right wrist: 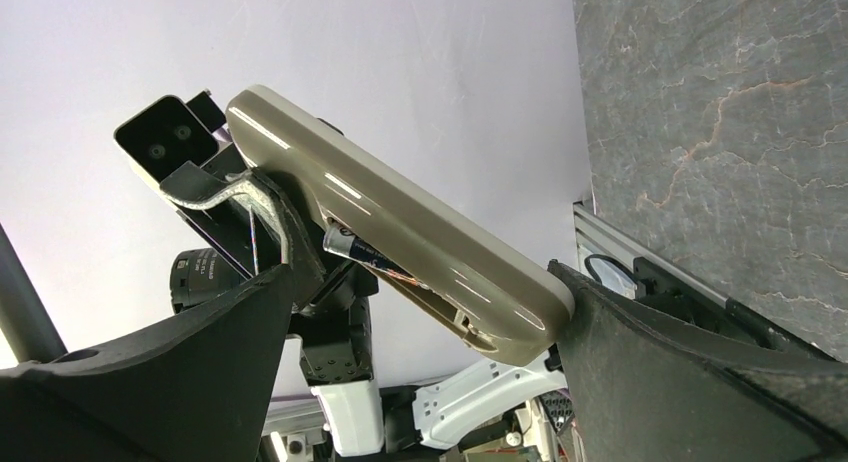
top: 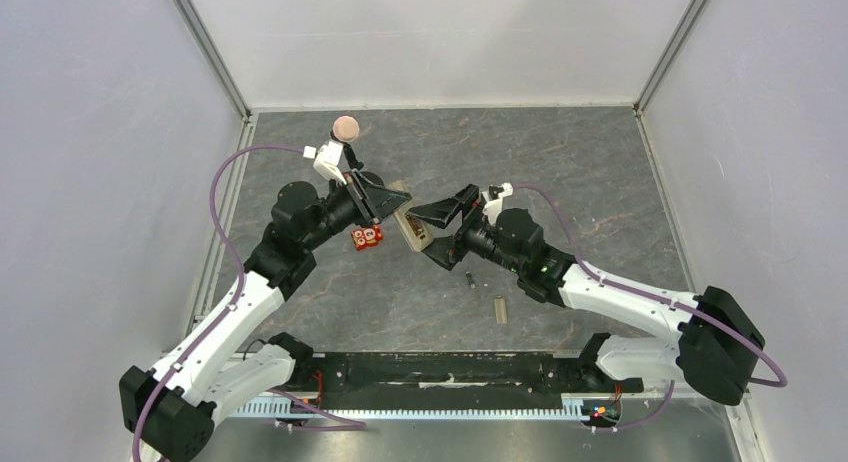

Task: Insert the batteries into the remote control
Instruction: Load the battery into the remote control.

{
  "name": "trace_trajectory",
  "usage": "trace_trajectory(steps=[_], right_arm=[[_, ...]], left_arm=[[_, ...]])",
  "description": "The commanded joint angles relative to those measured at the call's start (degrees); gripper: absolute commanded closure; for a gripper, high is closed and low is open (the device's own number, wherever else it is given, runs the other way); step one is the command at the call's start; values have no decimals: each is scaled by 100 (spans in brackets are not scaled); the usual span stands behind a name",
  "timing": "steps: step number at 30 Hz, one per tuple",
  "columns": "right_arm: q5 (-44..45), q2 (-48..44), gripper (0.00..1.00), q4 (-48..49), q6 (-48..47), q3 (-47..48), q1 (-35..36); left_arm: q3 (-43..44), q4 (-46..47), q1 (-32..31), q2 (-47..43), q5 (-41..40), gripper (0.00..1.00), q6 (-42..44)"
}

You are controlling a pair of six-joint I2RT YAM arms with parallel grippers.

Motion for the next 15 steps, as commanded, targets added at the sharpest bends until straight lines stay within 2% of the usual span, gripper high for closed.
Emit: trace_trajectory(steps=[1, 8, 15], right_arm=[[-7, -20, 3, 657, 179, -2, -26], [-181, 24, 17, 1013, 427, -198, -66], [-283, 55, 22, 1090, 518, -303, -66]], left_arm=[[-40, 312, -25, -108, 519, 98, 446], [-289, 611, -14, -279, 580, 98, 449], [-361, 779, -15, -316, 696, 98, 423]])
